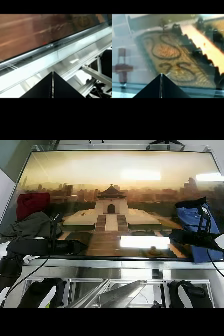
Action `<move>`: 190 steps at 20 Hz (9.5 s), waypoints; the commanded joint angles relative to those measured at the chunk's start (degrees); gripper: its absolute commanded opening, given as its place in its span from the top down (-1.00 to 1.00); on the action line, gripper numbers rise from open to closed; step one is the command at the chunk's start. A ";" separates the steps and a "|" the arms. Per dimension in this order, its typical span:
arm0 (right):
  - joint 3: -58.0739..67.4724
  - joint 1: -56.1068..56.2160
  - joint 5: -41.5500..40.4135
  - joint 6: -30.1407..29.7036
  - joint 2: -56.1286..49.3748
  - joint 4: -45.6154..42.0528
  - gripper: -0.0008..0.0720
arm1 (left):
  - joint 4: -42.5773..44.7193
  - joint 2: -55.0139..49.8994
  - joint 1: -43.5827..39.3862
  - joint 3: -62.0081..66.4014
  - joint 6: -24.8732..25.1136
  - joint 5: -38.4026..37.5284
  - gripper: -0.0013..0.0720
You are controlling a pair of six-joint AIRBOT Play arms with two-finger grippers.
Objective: Fold the shirts.
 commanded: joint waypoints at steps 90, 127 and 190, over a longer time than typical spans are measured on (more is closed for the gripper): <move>-5.25 13.60 -4.50 -27.50 -27.52 20.98 -0.03 | 8.39 -31.65 -6.75 -0.09 -1.53 -13.92 -0.91; 32.63 -2.78 14.73 -27.50 9.86 27.82 0.92 | 15.10 3.21 -7.54 45.66 -11.19 -3.91 0.92; 52.81 -30.18 14.91 -30.14 -5.79 73.66 0.92 | -10.84 -4.50 42.93 72.63 9.27 4.76 0.92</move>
